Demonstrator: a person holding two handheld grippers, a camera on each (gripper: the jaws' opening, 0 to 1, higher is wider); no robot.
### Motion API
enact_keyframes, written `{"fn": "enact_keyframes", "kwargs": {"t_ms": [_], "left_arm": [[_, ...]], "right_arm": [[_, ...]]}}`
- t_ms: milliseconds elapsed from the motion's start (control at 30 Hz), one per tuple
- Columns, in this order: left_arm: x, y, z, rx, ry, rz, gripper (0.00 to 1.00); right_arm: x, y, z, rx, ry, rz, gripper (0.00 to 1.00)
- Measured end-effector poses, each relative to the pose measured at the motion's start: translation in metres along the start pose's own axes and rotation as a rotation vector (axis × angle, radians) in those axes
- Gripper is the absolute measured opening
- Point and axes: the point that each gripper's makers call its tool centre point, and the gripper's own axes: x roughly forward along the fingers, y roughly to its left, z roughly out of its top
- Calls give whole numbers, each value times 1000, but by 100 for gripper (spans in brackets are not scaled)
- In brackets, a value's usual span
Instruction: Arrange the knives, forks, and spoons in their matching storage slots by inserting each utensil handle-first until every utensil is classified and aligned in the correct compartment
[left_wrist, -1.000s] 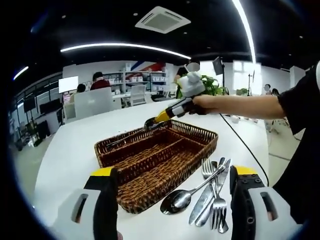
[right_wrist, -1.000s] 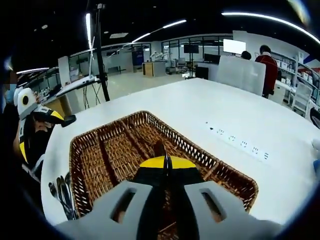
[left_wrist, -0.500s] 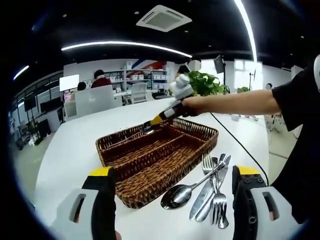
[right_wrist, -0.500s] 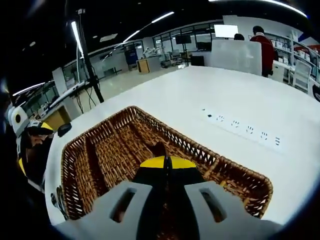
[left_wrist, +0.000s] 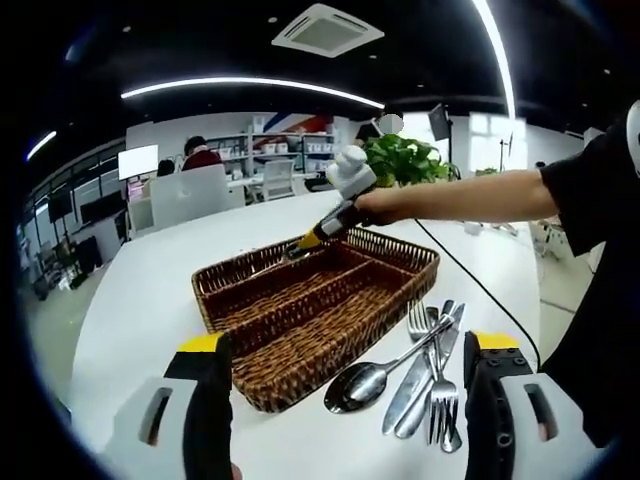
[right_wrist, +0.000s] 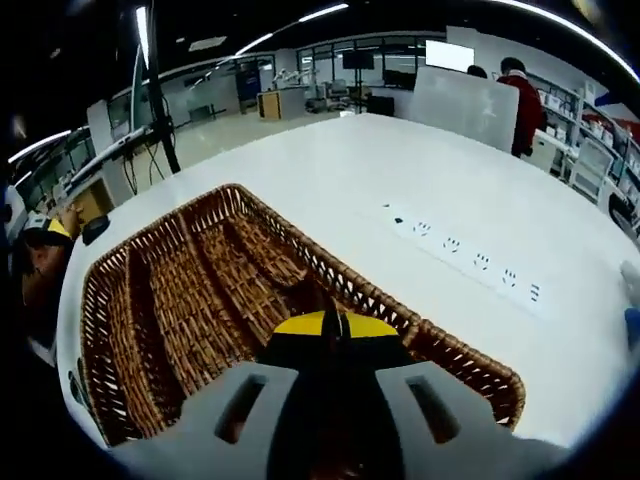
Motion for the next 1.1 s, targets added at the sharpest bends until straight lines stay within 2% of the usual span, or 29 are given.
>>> {"fn": "enact_keyframes", "kwargs": {"t_ms": [67,167,367,633,900,1100], "left_arm": [[1,0,-1,2,2,2,98],[0,0,-1,6,4,0,98],[-2,2,-2,9,1,10,98],[-5,8,-2,5,-15,27,99],[-2,8,0,9,-20,22,99],[-1,7,2,4,-19,21,99]], "right_arm": [[5,0,-2,-34,43,-40,4],[6,-6,-1,-77,73,-110,5],[7,-17,0,-127,76,-196,0],[-17,-12,20,-100,-32,-204,5],[-43,10,24,-38,-111,-166,21],[-68,30,21,-12,-156,-151,33]]}}
